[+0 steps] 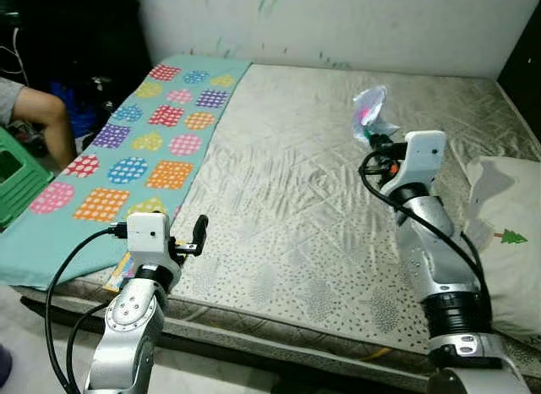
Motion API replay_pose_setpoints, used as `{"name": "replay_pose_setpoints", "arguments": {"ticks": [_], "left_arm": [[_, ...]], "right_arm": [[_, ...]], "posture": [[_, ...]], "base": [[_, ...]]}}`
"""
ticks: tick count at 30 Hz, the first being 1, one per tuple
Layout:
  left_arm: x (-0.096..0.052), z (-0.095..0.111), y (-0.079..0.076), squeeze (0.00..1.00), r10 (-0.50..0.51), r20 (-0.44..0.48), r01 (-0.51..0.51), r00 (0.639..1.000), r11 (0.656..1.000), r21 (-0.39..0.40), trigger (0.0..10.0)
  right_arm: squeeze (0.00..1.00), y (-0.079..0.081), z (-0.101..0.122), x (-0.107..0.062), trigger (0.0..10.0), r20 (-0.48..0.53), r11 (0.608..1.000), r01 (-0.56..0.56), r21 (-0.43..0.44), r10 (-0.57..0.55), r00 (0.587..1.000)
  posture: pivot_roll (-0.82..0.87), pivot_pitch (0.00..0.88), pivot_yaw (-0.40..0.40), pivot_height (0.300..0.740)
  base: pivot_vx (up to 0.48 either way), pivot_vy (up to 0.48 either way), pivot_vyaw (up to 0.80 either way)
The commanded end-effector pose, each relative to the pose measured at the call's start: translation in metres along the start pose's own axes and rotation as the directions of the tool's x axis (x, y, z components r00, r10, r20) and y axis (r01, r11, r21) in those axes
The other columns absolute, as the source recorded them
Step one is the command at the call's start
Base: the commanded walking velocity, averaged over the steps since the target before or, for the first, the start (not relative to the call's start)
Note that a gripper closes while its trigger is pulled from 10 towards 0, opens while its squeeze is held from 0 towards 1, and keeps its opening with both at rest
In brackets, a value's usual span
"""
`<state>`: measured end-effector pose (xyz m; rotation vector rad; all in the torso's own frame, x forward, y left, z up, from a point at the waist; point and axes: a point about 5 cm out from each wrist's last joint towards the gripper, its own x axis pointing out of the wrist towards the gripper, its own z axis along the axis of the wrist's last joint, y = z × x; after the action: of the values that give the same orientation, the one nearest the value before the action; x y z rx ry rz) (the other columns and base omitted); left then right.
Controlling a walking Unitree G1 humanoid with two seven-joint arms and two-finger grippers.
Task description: Clean up the room
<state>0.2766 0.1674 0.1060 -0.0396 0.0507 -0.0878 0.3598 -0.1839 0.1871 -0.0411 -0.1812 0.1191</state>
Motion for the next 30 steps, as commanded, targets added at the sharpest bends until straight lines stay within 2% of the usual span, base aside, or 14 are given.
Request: {"name": "replay_pose_setpoints", "arguments": {"ticks": [1, 6, 9, 11, 15, 17, 22, 30], "left_arm": [[0.004, 0.002, 0.001, 0.0, -0.002, 0.004, 0.002, 1.0, 1.0, 0.012, 10.0], [0.01, 0.004, -0.006, 0.0, -0.034, 0.019, 0.034, 0.999, 0.999, 0.009, 10.0], [0.014, 0.004, -0.003, 0.0, -0.001, 0.031, 0.0, 1.0, 1.0, 0.002, 10.0], [0.016, 0.004, -0.003, 0.0, 0.014, 0.033, -0.013, 0.999, 1.0, -0.009, 10.0], [0.016, 0.002, -0.008, 0.0, 0.003, 0.033, -0.002, 0.999, 1.0, -0.021, 10.0], [0.015, -0.002, -0.011, 0.0, -0.019, 0.021, 0.02, 1.0, 1.0, -0.023, 10.0], [0.02, -0.002, -0.014, 0.0, -0.034, 0.024, 0.035, 0.999, 0.999, -0.022, 10.0], [0.023, -0.001, -0.015, 0.0, -0.043, 0.029, 0.044, 0.999, 0.999, -0.022, 10.0]], "right_arm": [[0.0, 0.002, 0.003, 0.004, 10.0, 0.006, 0.999, -0.028, -0.034, 0.028, 1.0], [0.0, 0.01, 0.002, 0.001, 10.0, 0.006, 0.998, -0.049, -0.029, 0.049, 0.999], [0.0, 0.015, -0.001, -0.007, 10.0, 0.025, 1.0, 0.003, 0.004, -0.003, 1.0], [0.0, 0.018, -0.006, -0.015, 10.0, 0.012, 0.995, 0.062, 0.071, -0.063, 0.998], [0.0, 0.022, -0.014, -0.024, 10.0, -0.011, 0.991, 0.097, 0.094, -0.096, 0.995], [0.0, 0.025, -0.018, -0.034, 10.0, -0.029, 0.986, 0.13, 0.106, -0.127, 0.991], [0.0, 0.024, -0.019, -0.041, 10.0, -0.038, 0.977, 0.173, 0.121, -0.17, 0.985], [0.0, 0.016, -0.014, -0.042, 10.0, -0.035, 0.973, 0.197, 0.121, -0.194, 0.98]], "posture": [[-0.04, 0.037, 0.077, 0.74], [-0.06, 0.008, 0.074, 0.74], [-0.07, 0.0, 0.072, 0.74], [-0.08, 0.0, 0.066, 0.74], [-0.09, 0.0, 0.064, 0.74], [-0.1, 0.0, 0.071, 0.74], [-0.11, 0.0, 0.082, 0.74], [-0.13, 0.001, 0.097, 0.74]], "base": [[0.0, 0.0, 0.0], [0.0, 0.0, 0.0], [0.0, 0.0, 0.0], [0.0, 0.0, 0.0], [0.0, 0.0, 0.0], [0.0, 0.0, 0.0], [0.0, 0.0, 0.0], [0.0, 0.0, 0.0]]}}
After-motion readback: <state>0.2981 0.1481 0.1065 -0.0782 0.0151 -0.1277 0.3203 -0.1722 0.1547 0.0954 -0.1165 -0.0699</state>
